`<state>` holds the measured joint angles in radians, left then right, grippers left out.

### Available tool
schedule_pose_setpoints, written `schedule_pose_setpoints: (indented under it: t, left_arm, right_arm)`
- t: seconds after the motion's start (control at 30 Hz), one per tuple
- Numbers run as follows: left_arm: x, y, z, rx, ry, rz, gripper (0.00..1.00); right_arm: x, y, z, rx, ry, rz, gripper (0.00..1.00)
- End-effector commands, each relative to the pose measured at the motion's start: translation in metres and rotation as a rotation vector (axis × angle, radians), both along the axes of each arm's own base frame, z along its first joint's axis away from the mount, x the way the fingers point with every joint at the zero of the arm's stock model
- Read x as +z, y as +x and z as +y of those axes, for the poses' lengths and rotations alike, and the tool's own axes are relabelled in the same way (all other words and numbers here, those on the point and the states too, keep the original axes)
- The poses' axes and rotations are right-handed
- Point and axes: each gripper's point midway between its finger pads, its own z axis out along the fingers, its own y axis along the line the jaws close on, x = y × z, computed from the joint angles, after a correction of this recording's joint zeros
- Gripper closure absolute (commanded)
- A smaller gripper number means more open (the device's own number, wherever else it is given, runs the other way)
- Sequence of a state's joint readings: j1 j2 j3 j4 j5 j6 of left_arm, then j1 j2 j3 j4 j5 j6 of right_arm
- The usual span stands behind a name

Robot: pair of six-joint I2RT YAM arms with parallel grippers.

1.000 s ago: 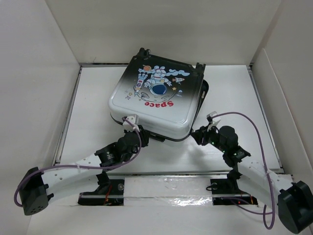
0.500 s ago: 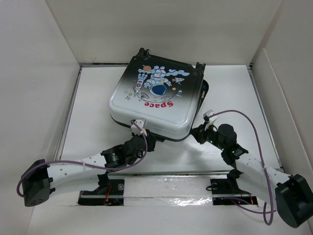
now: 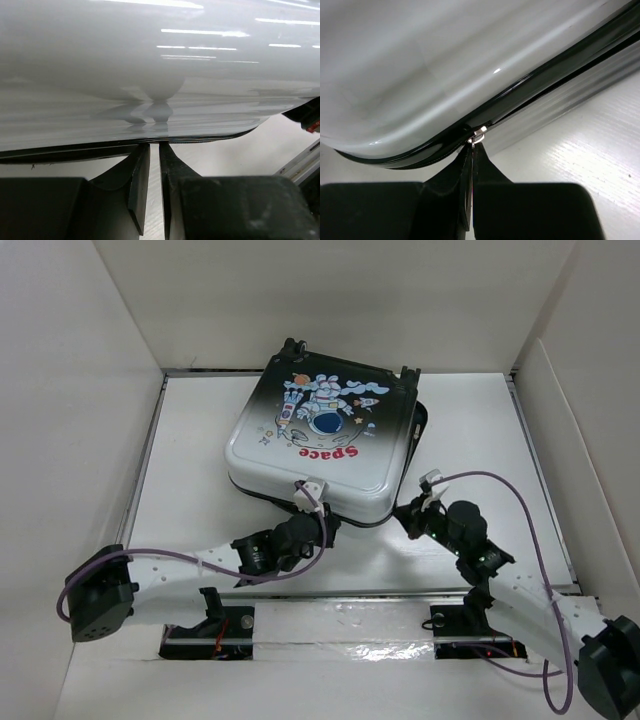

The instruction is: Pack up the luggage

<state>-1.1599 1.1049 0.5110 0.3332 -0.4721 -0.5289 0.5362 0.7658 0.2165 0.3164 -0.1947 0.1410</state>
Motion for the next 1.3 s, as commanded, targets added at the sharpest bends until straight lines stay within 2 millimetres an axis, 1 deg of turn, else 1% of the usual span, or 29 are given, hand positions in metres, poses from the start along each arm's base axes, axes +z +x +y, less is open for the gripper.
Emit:
schedule_pose_setpoints:
  t: [0.0,0.03,0.1,0.17,0.2,0.23,0.27,0.3,0.4,0.43,0.47,0.5,0.57,0.6,0.63,0.67,0.7,0.73,0.8,0.83,0.9,0.93,1.0,1.03,1.07,1.1,1.17,1.2,1.27]
  left_arm:
    - [0.07,0.02,-0.033,0.007,-0.175,-0.135,0.89]
    - [0.074,0.025,-0.031,0.039,-0.179,-0.148,0.89]
    - [0.078,0.037,-0.029,0.088,-0.179,-0.158,0.88]
    - [0.083,0.049,-0.022,0.126,-0.183,-0.172,0.88]
    - [0.088,0.05,-0.023,0.13,-0.189,-0.179,0.88]
    - [0.09,0.056,-0.019,0.148,-0.186,-0.188,0.88]
    - [0.092,0.06,-0.016,0.162,-0.186,-0.19,0.88]
    - [0.096,0.061,-0.016,0.164,-0.194,-0.194,0.88]
    - [0.097,0.061,-0.022,0.149,-0.205,-0.193,0.87]
    - [0.096,0.06,-0.026,0.13,-0.209,-0.185,0.87]
    - [0.094,0.06,-0.029,0.124,-0.212,-0.176,0.88]
    - [0.092,0.059,-0.036,0.105,-0.215,-0.167,0.88]
    - [0.091,0.058,-0.043,0.084,-0.221,-0.157,0.88]
    - [0.09,0.059,-0.047,0.075,-0.22,-0.153,0.88]
    - [0.09,0.058,-0.05,0.064,-0.222,-0.147,0.88]
    - [0.089,0.058,-0.051,0.063,-0.221,-0.142,0.88]
    - [0.089,0.058,-0.052,0.06,-0.22,-0.141,0.88]
    - [0.089,0.058,-0.053,0.053,-0.218,-0.142,0.88]
    - [0.091,0.059,-0.054,0.054,-0.211,-0.144,0.88]
    - [0.091,0.058,-0.053,0.053,-0.204,-0.142,0.87]
    - [0.095,0.059,-0.047,0.061,-0.208,-0.144,0.81]
    - [0.092,0.06,-0.039,0.075,-0.192,-0.135,0.74]
    - [0.102,0.062,-0.018,0.101,-0.213,-0.139,0.64]
    - [0.099,0.062,-0.007,0.11,-0.199,-0.125,0.61]
    - [0.103,0.064,0.004,0.129,-0.219,-0.12,0.61]
    - [0.116,0.075,0.032,0.193,-0.26,-0.136,0.61]
    - [0.13,0.083,0.057,0.224,-0.327,-0.138,0.63]
    - [0.148,0.085,0.071,0.243,-0.396,-0.161,0.63]
    - [0.165,0.112,0.125,0.392,-0.437,-0.189,0.66]
  right_arm:
    - [0.029,-0.021,0.023,0.085,0.073,0.006,1.0]
    - [0.019,-0.03,0.023,0.096,0.046,0.067,1.0]
    - [0.022,-0.047,0.034,0.15,0.05,0.119,1.0]
    - [0.008,-0.072,0.042,0.221,-0.006,0.207,1.0]
    - [0.013,-0.077,0.047,0.24,-0.015,0.219,1.0]
    - [0.001,-0.087,0.046,0.257,-0.063,0.273,1.0]
    - [0.001,-0.094,0.048,0.273,-0.079,0.288,1.0]
    - [0.002,-0.107,0.055,0.304,-0.084,0.299,1.0]
    - [0.019,-0.125,0.072,0.363,-0.032,0.31,1.0]
    - [0.035,-0.123,0.082,0.363,0.023,0.277,1.0]
    - [0.039,-0.123,0.089,0.363,0.046,0.273,1.0]
    - [0.058,-0.121,0.103,0.343,0.133,0.239,1.0]
    - [0.074,-0.116,0.116,0.301,0.209,0.209,1.0]
    - [0.074,-0.113,0.124,0.271,0.233,0.224,1.0]
    - [0.09,-0.109,0.132,0.23,0.295,0.178,1.0]
    - [0.095,-0.104,0.137,0.196,0.324,0.164,1.0]
    - [0.09,-0.099,0.146,0.161,0.321,0.17,1.0]
    - [0.1,-0.094,0.154,0.145,0.362,0.146,1.0]
    - [0.105,-0.094,0.171,0.125,0.362,0.141,1.0]
    - [0.089,-0.085,0.178,0.071,0.327,0.136,1.0]
    - [0.077,-0.078,0.183,0.027,0.318,0.153,1.0]
    - [0.064,-0.076,0.183,0.005,0.321,0.157,1.0]
    - [0.056,-0.076,0.177,0.002,0.342,0.156,1.0]
    - [0.046,-0.077,0.171,-0.009,0.334,0.165,1.0]
    - [0.047,-0.077,0.168,-0.018,0.333,0.166,1.0]
    - [0.046,-0.076,0.166,-0.024,0.326,0.168,1.0]
    - [0.042,-0.074,0.161,-0.04,0.29,0.159,1.0]
    - [0.044,-0.073,0.16,-0.043,0.289,0.153,1.0]
    - [0.047,-0.074,0.16,-0.031,0.272,0.139,1.0]
